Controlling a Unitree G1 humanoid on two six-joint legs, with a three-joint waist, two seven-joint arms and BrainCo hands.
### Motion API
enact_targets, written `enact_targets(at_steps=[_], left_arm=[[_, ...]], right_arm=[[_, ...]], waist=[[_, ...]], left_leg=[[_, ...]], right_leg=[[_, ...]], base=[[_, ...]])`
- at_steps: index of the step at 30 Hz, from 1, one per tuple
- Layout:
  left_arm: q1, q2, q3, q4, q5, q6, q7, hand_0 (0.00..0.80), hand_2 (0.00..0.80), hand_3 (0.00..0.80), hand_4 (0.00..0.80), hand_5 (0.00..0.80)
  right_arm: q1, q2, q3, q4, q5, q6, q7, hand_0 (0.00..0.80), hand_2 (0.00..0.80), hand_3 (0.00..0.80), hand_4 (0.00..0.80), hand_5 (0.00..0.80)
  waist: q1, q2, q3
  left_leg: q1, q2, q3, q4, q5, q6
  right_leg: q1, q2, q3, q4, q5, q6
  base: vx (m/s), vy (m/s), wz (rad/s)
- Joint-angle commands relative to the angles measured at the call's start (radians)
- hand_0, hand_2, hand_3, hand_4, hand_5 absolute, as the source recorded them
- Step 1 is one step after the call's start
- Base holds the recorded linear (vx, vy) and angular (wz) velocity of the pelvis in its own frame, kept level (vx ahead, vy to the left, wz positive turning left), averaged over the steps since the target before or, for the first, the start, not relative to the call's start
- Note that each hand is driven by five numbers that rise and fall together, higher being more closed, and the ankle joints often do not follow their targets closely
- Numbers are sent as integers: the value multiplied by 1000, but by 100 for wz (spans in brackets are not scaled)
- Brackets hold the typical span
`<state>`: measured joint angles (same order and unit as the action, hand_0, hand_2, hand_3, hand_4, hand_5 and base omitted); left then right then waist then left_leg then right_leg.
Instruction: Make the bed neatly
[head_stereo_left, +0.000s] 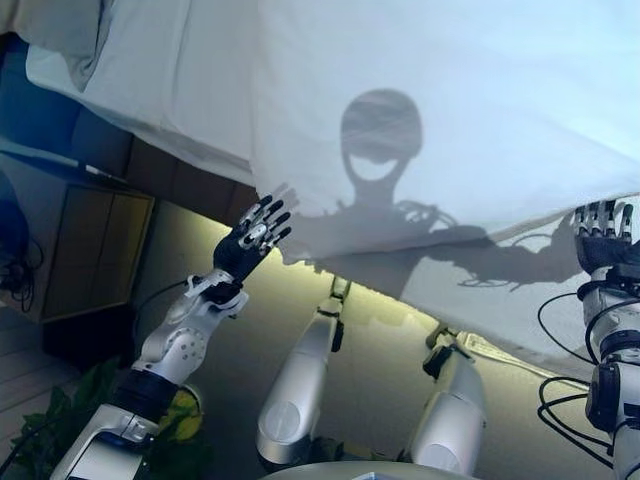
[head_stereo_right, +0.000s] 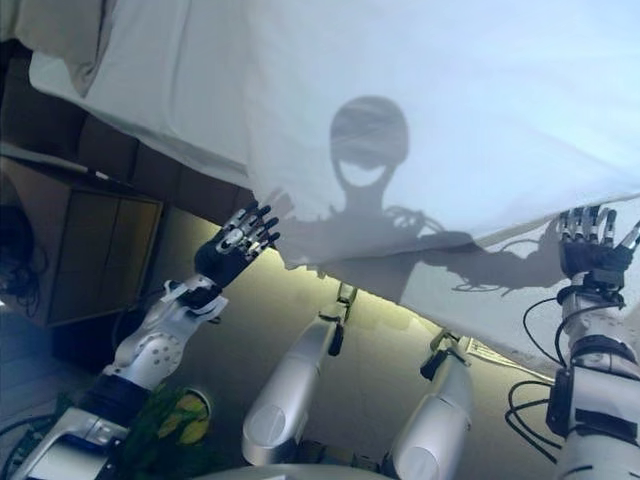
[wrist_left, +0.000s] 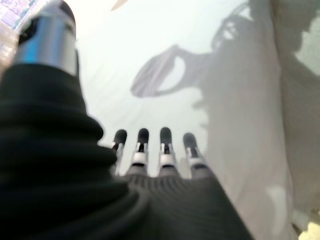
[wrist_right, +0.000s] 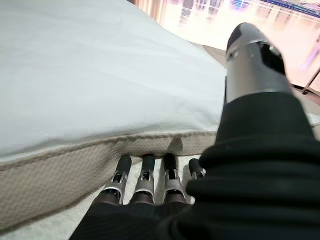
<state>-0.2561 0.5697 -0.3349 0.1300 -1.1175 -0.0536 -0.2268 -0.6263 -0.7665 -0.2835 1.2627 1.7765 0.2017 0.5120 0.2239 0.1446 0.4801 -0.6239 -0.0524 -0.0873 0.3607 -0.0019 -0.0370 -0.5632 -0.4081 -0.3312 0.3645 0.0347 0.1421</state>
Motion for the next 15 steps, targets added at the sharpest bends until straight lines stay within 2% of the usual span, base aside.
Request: enact_targets(at_steps=[1,5,6,7,12,15], left_arm=[[-4,19,14,-89,-21,-33,-30,0,0,0,0,0],[-15,29,21,-94,-23,-26,-41,0,0,0,0,0],[-9,33,27,-102,-22,-20,-43,0,0,0,0,0],[-4,35,33,-106,-21,-17,-45,0,0,0,0,0],[21,45,72,-113,-18,-5,-37,0,0,0,0,0],[30,45,101,-105,-27,9,-18,0,0,0,0,0]], right_arm=[[24,-36,26,-18,46,11,-3,0,0,0,0,0],[-2,-36,38,-16,33,15,10,0,0,0,0,0],[-5,-31,47,-20,22,14,12,0,0,0,0,0],[-5,-27,49,-21,16,15,12,0,0,0,0,0],[19,6,59,-37,15,36,15,0,0,0,0,0],[44,30,67,-49,-10,44,22,0,0,0,0,0]], waist=[[10,5,-11],[18,2,0],[21,0,-3],[22,0,-1],[23,-13,3],[13,-13,5]], left_leg=[[-100,27,29,55,63,-37],[-129,24,35,94,52,-32],[-126,26,33,120,15,-34],[-131,27,34,139,4,-33],[-170,32,43,281,-74,-15],[-205,35,44,384,-124,0]], right_leg=[[-15,-76,66,0,91,93],[-45,-86,73,41,85,92],[-43,-85,83,67,57,100],[-49,-87,86,85,52,98],[-100,-81,99,245,-3,74],[-167,-61,133,384,-47,55]], base=[[-13,-41,4],[3,-31,8],[87,-21,8],[105,-8,7],[1,23,1],[9,42,-19]])
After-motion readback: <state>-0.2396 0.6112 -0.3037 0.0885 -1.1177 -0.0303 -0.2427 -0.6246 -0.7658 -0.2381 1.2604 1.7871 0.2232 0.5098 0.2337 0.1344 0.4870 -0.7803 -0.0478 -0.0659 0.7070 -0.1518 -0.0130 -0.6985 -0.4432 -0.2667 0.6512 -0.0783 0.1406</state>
